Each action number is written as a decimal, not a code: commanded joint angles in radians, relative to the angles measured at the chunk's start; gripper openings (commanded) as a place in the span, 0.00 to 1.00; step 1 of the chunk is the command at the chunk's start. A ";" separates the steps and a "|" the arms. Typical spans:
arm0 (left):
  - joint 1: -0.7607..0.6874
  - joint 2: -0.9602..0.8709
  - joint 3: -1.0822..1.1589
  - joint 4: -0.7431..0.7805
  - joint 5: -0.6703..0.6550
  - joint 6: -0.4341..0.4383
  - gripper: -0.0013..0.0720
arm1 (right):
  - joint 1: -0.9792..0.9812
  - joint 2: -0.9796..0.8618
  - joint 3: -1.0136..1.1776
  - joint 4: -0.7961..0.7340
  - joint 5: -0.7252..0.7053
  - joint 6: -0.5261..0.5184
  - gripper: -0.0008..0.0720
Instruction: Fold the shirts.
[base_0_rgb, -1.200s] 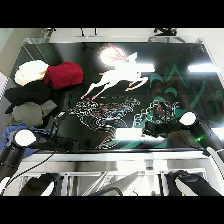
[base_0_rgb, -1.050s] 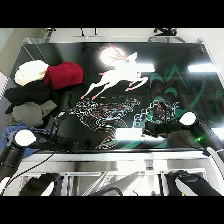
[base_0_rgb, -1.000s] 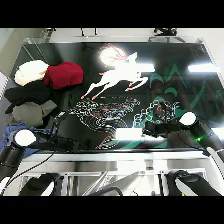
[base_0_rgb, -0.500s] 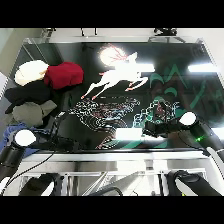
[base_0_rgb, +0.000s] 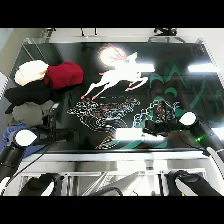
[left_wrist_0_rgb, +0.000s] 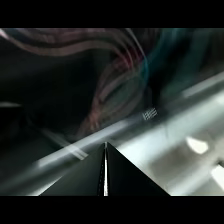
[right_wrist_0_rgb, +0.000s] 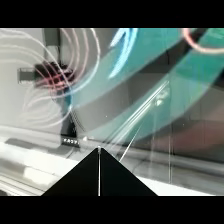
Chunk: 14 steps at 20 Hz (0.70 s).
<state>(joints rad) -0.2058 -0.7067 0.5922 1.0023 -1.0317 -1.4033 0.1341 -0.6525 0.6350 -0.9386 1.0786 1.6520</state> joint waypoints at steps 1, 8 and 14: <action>0.043 -0.048 0.056 0.135 0.276 0.000 0.04 | 0.001 -0.008 0.000 0.000 -0.062 0.000 0.04; 0.390 -0.670 0.696 0.150 0.272 0.012 0.98 | 0.001 -0.108 0.000 0.000 -0.139 -0.001 0.73; 0.387 -1.252 1.250 0.151 0.265 0.019 0.98 | 0.001 -0.169 0.000 0.001 -0.159 0.000 0.73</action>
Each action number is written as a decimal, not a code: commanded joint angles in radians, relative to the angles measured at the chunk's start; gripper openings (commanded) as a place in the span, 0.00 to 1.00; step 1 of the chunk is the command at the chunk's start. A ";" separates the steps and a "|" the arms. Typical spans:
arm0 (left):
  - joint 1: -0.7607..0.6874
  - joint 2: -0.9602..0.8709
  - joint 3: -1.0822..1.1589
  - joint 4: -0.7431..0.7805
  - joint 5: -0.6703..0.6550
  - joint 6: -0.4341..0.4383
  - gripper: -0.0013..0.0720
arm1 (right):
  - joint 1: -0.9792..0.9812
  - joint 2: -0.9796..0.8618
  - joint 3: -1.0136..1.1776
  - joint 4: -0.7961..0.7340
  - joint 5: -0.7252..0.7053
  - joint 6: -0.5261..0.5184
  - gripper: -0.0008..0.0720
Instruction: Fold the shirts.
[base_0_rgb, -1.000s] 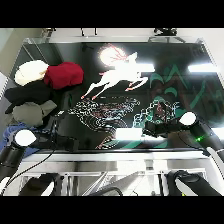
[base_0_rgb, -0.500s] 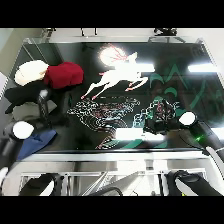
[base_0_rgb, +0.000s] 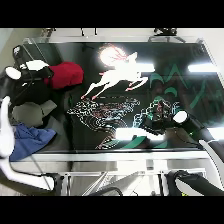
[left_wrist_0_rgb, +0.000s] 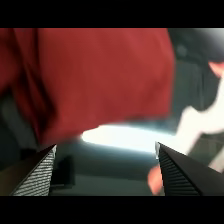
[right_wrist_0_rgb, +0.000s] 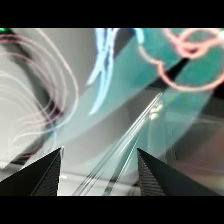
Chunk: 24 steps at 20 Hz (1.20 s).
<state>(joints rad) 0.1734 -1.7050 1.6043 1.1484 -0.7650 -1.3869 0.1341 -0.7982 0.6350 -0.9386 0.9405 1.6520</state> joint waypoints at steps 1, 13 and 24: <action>0.008 -0.322 0.293 0.003 -0.011 0.002 0.98 | 0.001 -0.025 0.000 0.001 -0.034 0.000 0.73; -0.095 -0.215 0.417 -0.286 -0.340 0.169 0.03 | 0.001 -0.023 0.009 0.104 -0.036 -0.100 0.64; -0.431 0.259 -0.218 -0.188 -0.454 0.148 0.04 | -0.100 0.122 0.110 0.153 0.216 -0.191 0.65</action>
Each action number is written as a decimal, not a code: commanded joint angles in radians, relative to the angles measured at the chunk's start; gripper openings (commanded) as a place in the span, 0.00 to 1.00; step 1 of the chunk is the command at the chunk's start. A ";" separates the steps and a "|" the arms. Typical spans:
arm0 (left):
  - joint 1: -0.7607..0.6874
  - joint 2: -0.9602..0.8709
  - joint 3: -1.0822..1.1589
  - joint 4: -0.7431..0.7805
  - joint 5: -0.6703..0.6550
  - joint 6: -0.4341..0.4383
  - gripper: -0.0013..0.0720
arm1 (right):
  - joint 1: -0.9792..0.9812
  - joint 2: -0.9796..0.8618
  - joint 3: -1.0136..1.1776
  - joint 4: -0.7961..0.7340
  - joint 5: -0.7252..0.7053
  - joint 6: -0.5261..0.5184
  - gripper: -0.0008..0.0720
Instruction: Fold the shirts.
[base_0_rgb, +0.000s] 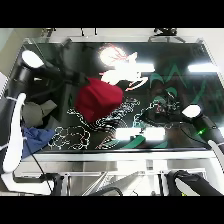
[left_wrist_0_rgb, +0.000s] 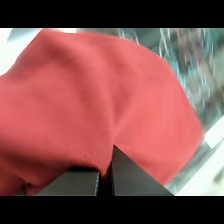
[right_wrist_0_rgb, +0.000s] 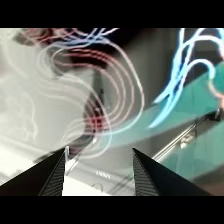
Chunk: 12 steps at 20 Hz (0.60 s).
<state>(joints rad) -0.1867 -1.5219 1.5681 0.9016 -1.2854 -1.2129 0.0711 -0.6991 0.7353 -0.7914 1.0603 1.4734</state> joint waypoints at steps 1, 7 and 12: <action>-0.090 0.081 -0.229 0.075 0.085 -0.026 0.33 | -0.040 0.023 0.010 0.003 0.116 -0.013 0.65; -0.025 0.082 -0.231 0.278 -0.087 -0.103 0.94 | 0.019 0.018 -0.016 0.010 0.097 -0.011 0.65; 0.140 0.166 -0.513 0.281 -0.125 -0.152 0.91 | 0.037 -0.098 -0.020 0.011 -0.095 -0.120 0.65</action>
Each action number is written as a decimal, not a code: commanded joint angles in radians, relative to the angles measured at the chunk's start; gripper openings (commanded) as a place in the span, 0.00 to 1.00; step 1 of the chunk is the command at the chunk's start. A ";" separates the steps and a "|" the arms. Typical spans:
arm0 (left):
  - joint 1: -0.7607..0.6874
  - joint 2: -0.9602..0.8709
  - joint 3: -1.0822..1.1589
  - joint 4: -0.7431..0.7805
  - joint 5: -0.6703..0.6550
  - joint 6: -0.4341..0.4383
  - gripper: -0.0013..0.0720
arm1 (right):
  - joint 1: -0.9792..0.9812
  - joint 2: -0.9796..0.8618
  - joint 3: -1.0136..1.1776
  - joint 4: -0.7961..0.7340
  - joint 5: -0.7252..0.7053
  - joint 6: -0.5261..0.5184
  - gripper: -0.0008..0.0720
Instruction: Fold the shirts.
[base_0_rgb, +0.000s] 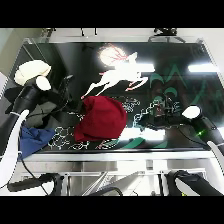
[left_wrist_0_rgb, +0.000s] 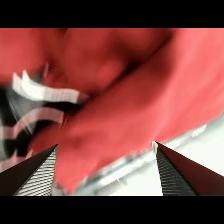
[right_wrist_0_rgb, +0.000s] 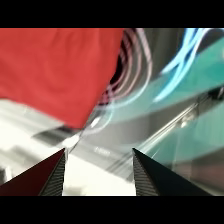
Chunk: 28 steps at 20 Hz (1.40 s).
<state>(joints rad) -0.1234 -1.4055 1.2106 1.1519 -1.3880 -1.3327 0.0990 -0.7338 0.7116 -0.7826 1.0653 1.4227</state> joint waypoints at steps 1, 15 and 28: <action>0.096 0.080 -0.240 0.031 0.015 -0.030 0.91 | 0.009 -0.130 0.037 0.002 -0.098 -0.110 0.65; 0.132 0.092 -0.617 -0.323 0.411 0.167 0.48 | 0.027 -0.757 0.517 0.385 0.036 -0.433 0.65; 0.132 0.121 -0.203 -0.396 0.159 0.148 0.03 | 0.039 -0.729 0.627 0.524 0.122 -0.558 0.04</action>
<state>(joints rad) 0.0082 -1.3010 0.8684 0.7734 -1.1481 -1.1522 0.1532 -1.4918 1.2747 -0.3473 1.1065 0.9028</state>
